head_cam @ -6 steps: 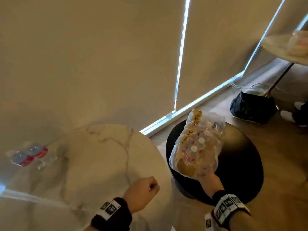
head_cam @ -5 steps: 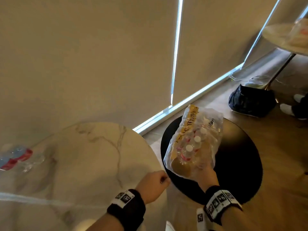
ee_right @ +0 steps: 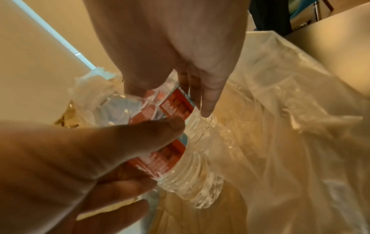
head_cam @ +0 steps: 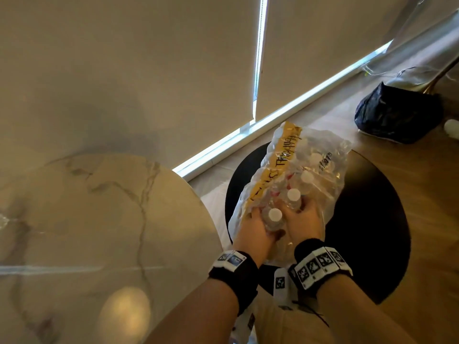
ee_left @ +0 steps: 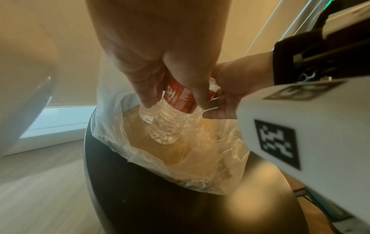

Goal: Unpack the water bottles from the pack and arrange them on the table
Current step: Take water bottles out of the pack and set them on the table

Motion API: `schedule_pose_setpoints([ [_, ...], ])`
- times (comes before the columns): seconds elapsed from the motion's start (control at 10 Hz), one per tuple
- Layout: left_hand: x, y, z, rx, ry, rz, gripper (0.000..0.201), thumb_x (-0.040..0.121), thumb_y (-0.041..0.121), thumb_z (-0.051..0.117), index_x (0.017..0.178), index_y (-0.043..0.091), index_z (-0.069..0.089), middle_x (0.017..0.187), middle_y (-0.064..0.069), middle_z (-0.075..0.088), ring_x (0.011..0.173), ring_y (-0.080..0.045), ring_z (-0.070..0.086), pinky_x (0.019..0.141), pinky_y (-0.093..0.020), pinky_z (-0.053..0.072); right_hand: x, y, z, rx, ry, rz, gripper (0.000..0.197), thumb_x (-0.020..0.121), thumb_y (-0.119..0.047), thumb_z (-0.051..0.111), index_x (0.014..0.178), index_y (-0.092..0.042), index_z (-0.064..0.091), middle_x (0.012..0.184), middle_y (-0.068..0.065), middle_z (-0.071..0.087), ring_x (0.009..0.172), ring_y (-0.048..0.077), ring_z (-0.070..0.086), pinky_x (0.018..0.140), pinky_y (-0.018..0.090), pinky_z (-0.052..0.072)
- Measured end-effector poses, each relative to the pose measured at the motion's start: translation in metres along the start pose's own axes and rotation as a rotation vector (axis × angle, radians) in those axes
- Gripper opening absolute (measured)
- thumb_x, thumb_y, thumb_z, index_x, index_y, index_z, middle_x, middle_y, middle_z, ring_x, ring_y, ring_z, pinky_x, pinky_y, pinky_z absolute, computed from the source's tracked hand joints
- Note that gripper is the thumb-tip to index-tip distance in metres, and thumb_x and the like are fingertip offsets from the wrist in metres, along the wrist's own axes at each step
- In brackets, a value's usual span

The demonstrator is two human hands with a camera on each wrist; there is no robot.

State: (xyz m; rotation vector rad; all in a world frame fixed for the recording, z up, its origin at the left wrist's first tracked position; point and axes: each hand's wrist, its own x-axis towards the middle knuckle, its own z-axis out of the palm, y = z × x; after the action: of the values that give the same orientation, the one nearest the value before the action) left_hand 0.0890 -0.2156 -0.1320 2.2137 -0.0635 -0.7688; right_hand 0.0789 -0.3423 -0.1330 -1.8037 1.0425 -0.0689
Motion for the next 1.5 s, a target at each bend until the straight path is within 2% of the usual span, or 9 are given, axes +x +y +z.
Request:
schedule_pose_setpoints([
  [0.2,-0.017,-0.010,-0.016,-0.076,0.012,0.128,0.088,0.084,0.048,0.075,0.159,0.027,0.033,0.156,-0.002,0.056,0.142,-0.025,0.057,0.121,-0.046,0.050,-0.026,-0.012,-0.012,-0.142,0.002,-0.027,0.068,0.066,-0.063,0.069,0.117,-0.021,0.053,0.107,0.005,0.061,0.094,0.027,0.058,0.079,0.033,0.041],
  [0.3,-0.054,-0.024,-0.041,-0.096,0.034,0.150,0.073,0.085,0.039,0.083,0.149,0.029,0.048,0.138,0.002,0.069,0.123,-0.019,0.069,0.106,-0.036,0.060,-0.060,-0.024,-0.030,-0.256,0.010,-0.049,0.066,0.075,-0.060,0.070,0.123,-0.020,0.050,0.108,0.018,0.065,0.101,0.042,0.062,0.080,0.041,0.048],
  [0.4,-0.102,-0.044,-0.079,-0.241,0.105,0.188,0.059,0.085,0.029,0.087,0.136,0.035,0.057,0.131,0.010,0.071,0.116,-0.004,0.069,0.104,-0.028,0.062,-0.114,-0.043,-0.042,-0.269,0.025,-0.191,0.052,0.077,-0.056,0.072,0.112,-0.023,0.053,0.090,0.006,0.060,0.095,0.042,0.065,0.077,0.043,0.053],
  [0.6,-0.190,-0.125,-0.173,-0.411,0.273,0.134,0.057,0.086,0.015,0.087,0.132,0.034,0.060,0.129,0.004,0.069,0.117,-0.011,0.071,0.101,-0.026,0.062,-0.233,-0.085,0.009,-0.255,-0.268,-0.508,0.035,0.080,-0.046,0.073,0.104,-0.032,0.052,0.087,-0.008,0.065,0.079,0.016,0.061,0.071,0.029,0.047],
  [0.8,-0.262,-0.240,-0.258,-0.319,0.419,0.029,0.053,0.087,0.024,0.085,0.129,0.032,0.054,0.118,0.009,0.071,0.107,-0.002,0.070,0.087,-0.016,0.058,-0.336,-0.087,0.142,-0.369,-0.662,-0.586,0.042,0.079,-0.048,0.071,0.111,-0.028,0.053,0.091,0.000,0.071,0.084,0.023,0.066,0.072,0.039,0.054],
  [1.0,-0.299,-0.324,-0.306,-0.323,0.527,-0.138,0.061,0.077,0.042,0.084,0.127,0.023,0.054,0.107,0.005,0.071,0.104,-0.024,0.071,0.092,-0.044,0.062,-0.410,-0.085,0.247,-0.452,-0.803,-0.663,0.040,0.079,-0.040,0.070,0.110,-0.021,0.052,0.097,0.004,0.071,0.090,0.030,0.065,0.067,0.032,0.045],
  [1.3,-0.299,-0.379,-0.300,-0.305,0.405,-0.279,0.092,0.067,0.048,0.089,0.146,0.022,0.051,0.135,-0.004,0.073,0.126,-0.027,0.069,0.110,-0.050,0.058,-0.418,-0.081,0.270,-0.443,-0.815,-0.578,0.076,0.077,-0.048,0.074,0.141,-0.026,0.038,0.133,0.005,0.060,0.119,0.026,0.058,0.096,0.038,0.048],
  [1.4,-0.310,-0.375,-0.287,-0.010,0.252,-0.413,0.045,0.090,0.041,0.080,0.121,0.011,0.071,0.113,-0.010,0.081,0.114,-0.033,0.074,0.088,-0.037,0.058,-0.403,-0.076,0.242,-0.456,-0.852,-0.553,0.090,0.072,-0.064,0.072,0.146,-0.032,0.031,0.148,-0.003,0.044,0.130,0.020,0.049,0.105,0.041,0.044],
  [1.5,-0.319,-0.356,-0.267,0.124,0.190,-0.405,0.034,0.103,0.044,0.066,0.077,0.022,0.063,0.071,0.007,0.065,0.080,-0.021,0.070,0.062,-0.029,0.041,-0.371,-0.059,0.192,-0.425,-0.754,-0.527,0.075,0.078,-0.069,0.060,0.141,-0.035,0.038,0.142,-0.009,0.046,0.123,0.013,0.052,0.102,0.039,0.048],
])
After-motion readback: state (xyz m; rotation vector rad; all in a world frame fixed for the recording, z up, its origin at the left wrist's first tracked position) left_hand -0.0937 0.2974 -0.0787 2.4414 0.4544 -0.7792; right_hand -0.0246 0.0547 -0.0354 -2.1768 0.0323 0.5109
